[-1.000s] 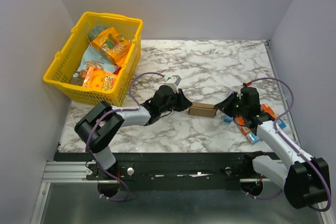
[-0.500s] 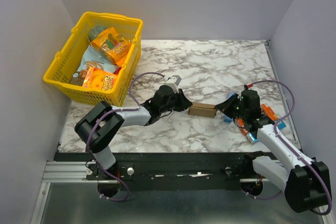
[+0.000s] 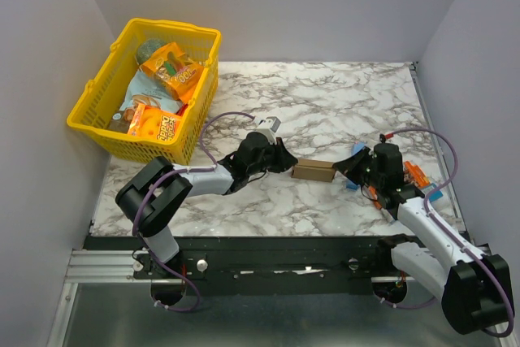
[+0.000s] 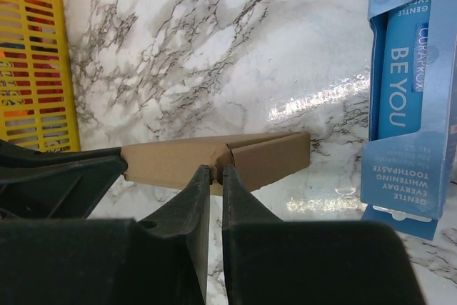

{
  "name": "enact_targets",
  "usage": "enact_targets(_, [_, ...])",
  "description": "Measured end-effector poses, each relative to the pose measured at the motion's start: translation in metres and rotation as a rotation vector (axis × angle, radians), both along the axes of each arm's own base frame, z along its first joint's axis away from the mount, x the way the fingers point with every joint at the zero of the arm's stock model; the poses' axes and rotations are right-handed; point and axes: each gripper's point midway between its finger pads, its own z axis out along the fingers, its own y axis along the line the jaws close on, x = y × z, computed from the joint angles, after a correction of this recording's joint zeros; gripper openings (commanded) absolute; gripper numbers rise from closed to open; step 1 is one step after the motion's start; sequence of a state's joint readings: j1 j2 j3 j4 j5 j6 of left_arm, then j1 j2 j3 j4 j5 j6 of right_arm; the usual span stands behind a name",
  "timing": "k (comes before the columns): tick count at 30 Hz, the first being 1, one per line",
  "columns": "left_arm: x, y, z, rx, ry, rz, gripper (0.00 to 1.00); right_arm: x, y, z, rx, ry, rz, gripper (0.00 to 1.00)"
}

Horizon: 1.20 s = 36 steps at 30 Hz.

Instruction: Fold the paper box

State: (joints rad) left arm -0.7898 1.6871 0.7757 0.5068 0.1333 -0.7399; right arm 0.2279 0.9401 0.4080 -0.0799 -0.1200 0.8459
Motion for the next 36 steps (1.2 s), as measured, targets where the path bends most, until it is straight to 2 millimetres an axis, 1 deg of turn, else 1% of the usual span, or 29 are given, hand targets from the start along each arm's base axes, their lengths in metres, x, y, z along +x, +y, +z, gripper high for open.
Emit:
enact_targets(2, [0.000,0.000,0.000,0.000,0.000,0.001,0.00,0.000,0.000,0.000,0.000,-0.001,0.000,0.01])
enact_targets(4, [0.000,0.000,0.000,0.000,0.000,0.001,0.00,0.000,0.000,0.001,0.000,-0.004,0.000,0.07])
enact_targets(5, [0.000,0.000,0.000,0.000,0.000,0.000,0.00,0.000,0.000,0.002,-0.001,-0.007,0.002,0.15])
enact_targets(7, [-0.002,-0.001,0.000,0.000,0.000,-0.004,0.00,-0.002,-0.001,0.003,-0.009,-0.006,0.007,0.23])
enact_targets(8, [-0.002,-0.001,0.000,0.000,-0.001,-0.004,0.00,-0.004,-0.001,0.003,-0.014,-0.002,0.012,0.30])
enact_targets(10, [-0.003,-0.002,0.000,0.001,-0.003,-0.008,0.00,-0.006,-0.001,0.007,-0.024,0.009,0.025,0.36])
enact_targets(11, [-0.004,-0.003,0.000,0.001,-0.003,-0.012,0.00,-0.007,-0.001,0.009,-0.029,0.019,0.031,0.43])
enact_targets(13, [-0.006,-0.005,0.001,0.002,-0.005,-0.018,0.00,-0.010,0.001,0.012,-0.038,0.040,0.048,0.48])
enact_targets(14, [-0.007,-0.005,0.001,0.003,-0.007,-0.022,0.00,-0.011,0.001,0.015,-0.045,0.049,0.057,0.53])
enact_targets(17, [-0.007,-0.006,0.001,0.006,-0.009,-0.024,0.00,-0.017,-0.001,0.017,-0.068,0.087,0.075,0.60])
enact_targets(25, [-0.007,-0.006,0.001,0.010,-0.009,-0.025,0.00,-0.030,-0.005,0.009,-0.099,0.173,0.087,0.60])
enact_targets(28, [-0.007,-0.006,0.001,0.010,-0.009,-0.026,0.00,-0.030,-0.007,0.009,-0.089,0.176,0.078,0.60])
enact_targets(34, [-0.007,-0.006,0.001,0.010,-0.010,-0.026,0.00,-0.027,-0.003,0.013,-0.038,0.172,0.075,0.58])
enact_targets(36, [-0.007,-0.006,0.001,0.010,-0.010,-0.026,0.00,-0.025,-0.004,0.014,-0.022,0.167,0.064,0.54])
